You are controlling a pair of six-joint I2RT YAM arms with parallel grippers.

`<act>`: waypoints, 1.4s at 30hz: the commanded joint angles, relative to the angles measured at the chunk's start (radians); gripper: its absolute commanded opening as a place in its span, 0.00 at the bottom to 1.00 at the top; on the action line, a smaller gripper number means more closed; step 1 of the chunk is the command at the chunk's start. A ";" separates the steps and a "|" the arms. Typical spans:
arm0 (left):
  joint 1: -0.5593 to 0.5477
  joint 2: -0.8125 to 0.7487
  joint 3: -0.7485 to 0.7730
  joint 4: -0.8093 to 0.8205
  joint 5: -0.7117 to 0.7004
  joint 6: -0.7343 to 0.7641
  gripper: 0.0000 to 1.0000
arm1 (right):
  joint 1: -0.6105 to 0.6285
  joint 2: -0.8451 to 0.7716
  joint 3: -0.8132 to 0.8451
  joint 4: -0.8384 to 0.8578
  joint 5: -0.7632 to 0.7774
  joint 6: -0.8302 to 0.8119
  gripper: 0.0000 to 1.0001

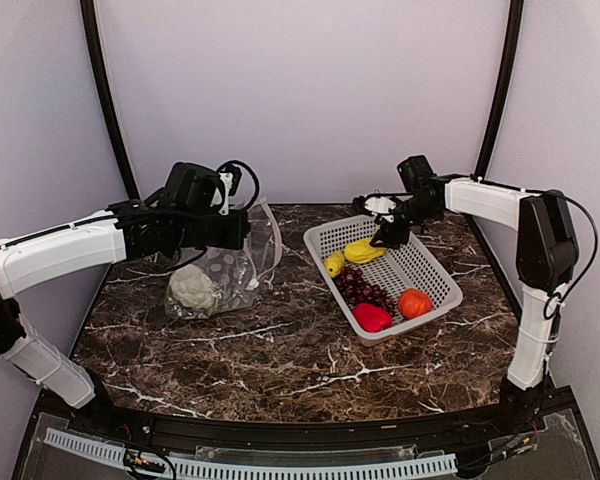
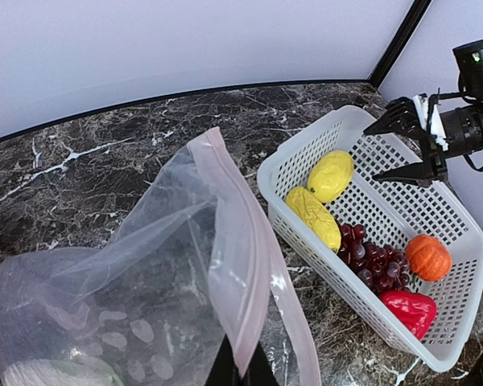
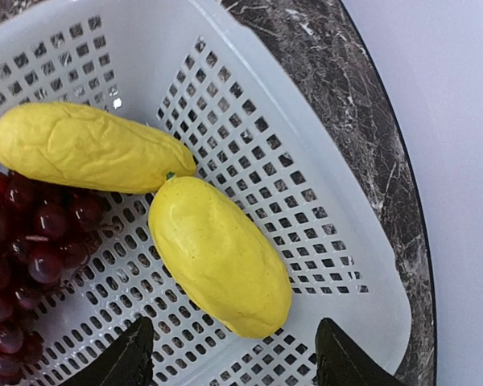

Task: Place the food in the zip-top bag and seal the zipper
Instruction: Pick up the fake fruit from the bin.

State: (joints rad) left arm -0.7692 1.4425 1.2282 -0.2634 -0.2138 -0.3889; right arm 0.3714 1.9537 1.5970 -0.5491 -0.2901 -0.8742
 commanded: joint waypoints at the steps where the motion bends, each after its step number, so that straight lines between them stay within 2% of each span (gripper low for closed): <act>1: 0.004 -0.016 0.000 -0.017 0.025 -0.012 0.01 | 0.004 0.075 0.042 0.001 0.042 -0.132 0.68; 9: 0.004 -0.028 -0.020 -0.005 0.039 -0.026 0.01 | 0.016 0.167 0.091 0.021 0.085 -0.186 0.78; 16: 0.004 -0.037 -0.022 -0.005 0.041 -0.030 0.01 | 0.030 0.218 0.104 0.038 0.115 -0.228 0.78; 22: 0.005 -0.054 -0.047 0.006 0.037 -0.039 0.01 | 0.034 0.224 0.097 0.024 0.109 -0.218 0.69; 27: 0.004 -0.054 -0.051 0.011 0.036 -0.039 0.01 | 0.031 0.173 0.082 0.001 0.093 -0.176 0.50; 34: 0.004 -0.014 -0.040 0.036 0.040 -0.035 0.01 | 0.028 0.044 0.025 -0.027 0.092 -0.104 0.43; 39: 0.004 0.019 -0.004 0.046 0.053 -0.040 0.01 | 0.027 -0.069 0.042 -0.126 -0.033 0.016 0.42; 42: 0.004 0.048 0.020 0.039 0.065 -0.028 0.01 | 0.030 -0.118 0.105 -0.202 -0.214 0.141 0.41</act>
State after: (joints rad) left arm -0.7692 1.4574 1.2011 -0.2283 -0.1711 -0.4232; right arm 0.3992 1.9175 1.6306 -0.6422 -0.2756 -0.9115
